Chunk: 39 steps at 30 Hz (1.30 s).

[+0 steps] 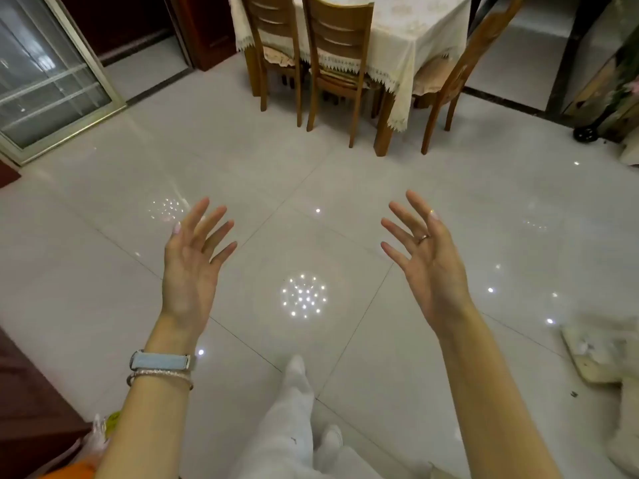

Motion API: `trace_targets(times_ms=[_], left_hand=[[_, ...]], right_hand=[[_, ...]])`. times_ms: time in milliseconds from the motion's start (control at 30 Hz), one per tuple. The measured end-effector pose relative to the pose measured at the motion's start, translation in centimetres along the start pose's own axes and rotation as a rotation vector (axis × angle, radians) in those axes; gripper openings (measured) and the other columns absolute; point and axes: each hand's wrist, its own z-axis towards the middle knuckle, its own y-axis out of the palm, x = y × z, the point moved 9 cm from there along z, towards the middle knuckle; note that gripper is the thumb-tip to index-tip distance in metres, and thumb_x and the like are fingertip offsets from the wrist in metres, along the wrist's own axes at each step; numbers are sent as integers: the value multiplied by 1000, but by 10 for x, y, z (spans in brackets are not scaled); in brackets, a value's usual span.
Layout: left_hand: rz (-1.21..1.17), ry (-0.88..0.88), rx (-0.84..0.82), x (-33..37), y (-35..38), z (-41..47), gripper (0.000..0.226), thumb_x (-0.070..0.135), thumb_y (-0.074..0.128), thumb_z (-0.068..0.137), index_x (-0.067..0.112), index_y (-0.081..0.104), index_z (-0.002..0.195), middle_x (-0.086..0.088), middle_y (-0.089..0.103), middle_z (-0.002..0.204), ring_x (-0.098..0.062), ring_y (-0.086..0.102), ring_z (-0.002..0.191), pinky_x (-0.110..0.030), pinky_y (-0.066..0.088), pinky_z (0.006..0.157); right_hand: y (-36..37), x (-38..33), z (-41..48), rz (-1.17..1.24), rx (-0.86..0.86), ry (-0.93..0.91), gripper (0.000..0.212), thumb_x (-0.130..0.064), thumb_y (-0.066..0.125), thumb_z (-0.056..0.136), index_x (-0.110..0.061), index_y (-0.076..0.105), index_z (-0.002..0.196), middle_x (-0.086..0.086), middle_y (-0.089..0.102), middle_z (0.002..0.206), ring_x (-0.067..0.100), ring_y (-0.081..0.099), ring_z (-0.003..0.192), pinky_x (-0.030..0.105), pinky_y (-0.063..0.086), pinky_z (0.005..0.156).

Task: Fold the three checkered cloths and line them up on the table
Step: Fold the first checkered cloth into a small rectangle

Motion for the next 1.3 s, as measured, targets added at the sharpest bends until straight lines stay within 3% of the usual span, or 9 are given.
trace_targets(times_ms=[700,1300], left_hand=[[12,57,5,48,-21,326,54,48,23,102,24,44,145,-2,55,142,-22,52,131,-45,39,108],[-63,57,100,13,35,618,53,48,25,101,25,47,143,-2,56,141,-21,53,131,-45,39,109]], right_hand=[[137,-20,317,23,-41,-5,44,-42,28,104,-29,46,142,-4,56,140,18,56,127,50,39,112],[169,-36,637,18,-154,30,43,-43,29,103,-31,51,139,-6,59,137,16,57,126,49,39,111]])
